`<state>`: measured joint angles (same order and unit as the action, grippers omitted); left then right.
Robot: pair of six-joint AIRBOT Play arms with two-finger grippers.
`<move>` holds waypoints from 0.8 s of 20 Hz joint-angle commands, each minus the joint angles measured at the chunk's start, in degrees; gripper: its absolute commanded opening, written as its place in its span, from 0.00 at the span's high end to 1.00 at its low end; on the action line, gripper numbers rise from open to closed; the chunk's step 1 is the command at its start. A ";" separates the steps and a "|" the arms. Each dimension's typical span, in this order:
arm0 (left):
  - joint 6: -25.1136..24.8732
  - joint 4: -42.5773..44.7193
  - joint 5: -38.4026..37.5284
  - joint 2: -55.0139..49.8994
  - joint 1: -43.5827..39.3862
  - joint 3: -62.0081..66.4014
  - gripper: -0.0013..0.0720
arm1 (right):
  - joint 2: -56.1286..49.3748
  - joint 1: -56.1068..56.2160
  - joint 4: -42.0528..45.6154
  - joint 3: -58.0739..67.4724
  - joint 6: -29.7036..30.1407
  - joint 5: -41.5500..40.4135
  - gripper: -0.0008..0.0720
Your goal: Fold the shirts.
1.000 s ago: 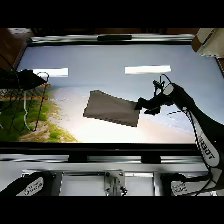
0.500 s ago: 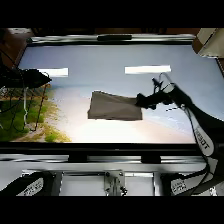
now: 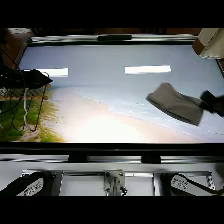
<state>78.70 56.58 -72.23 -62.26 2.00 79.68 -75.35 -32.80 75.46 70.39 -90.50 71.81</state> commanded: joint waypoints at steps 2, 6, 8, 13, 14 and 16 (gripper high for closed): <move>-0.02 0.00 -2.45 0.11 -0.02 -0.02 0.94 | 10.05 -16.28 6.21 -14.58 -2.54 5.68 0.90; -0.02 0.00 -2.40 0.11 -0.02 -0.02 0.94 | 17.73 -25.35 8.04 -30.84 -4.44 4.33 0.90; -0.02 0.00 -2.40 0.11 -0.02 -0.02 0.94 | 20.13 -28.26 8.24 -35.23 -5.07 3.32 0.90; 0.00 0.00 -2.43 0.11 -0.02 -0.02 0.94 | 21.18 -30.71 8.55 -36.72 -7.28 1.92 0.81; 0.00 0.00 -2.40 0.11 -0.02 -0.02 0.94 | 21.18 -30.71 8.85 -36.70 -7.61 1.46 0.48; -0.02 0.00 -2.40 0.09 0.00 -0.02 0.94 | 21.18 -30.69 9.18 -35.85 -7.17 1.38 0.30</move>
<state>78.67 56.58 -74.63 -62.19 1.98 79.68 -54.59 -62.85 84.01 34.68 -96.97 73.93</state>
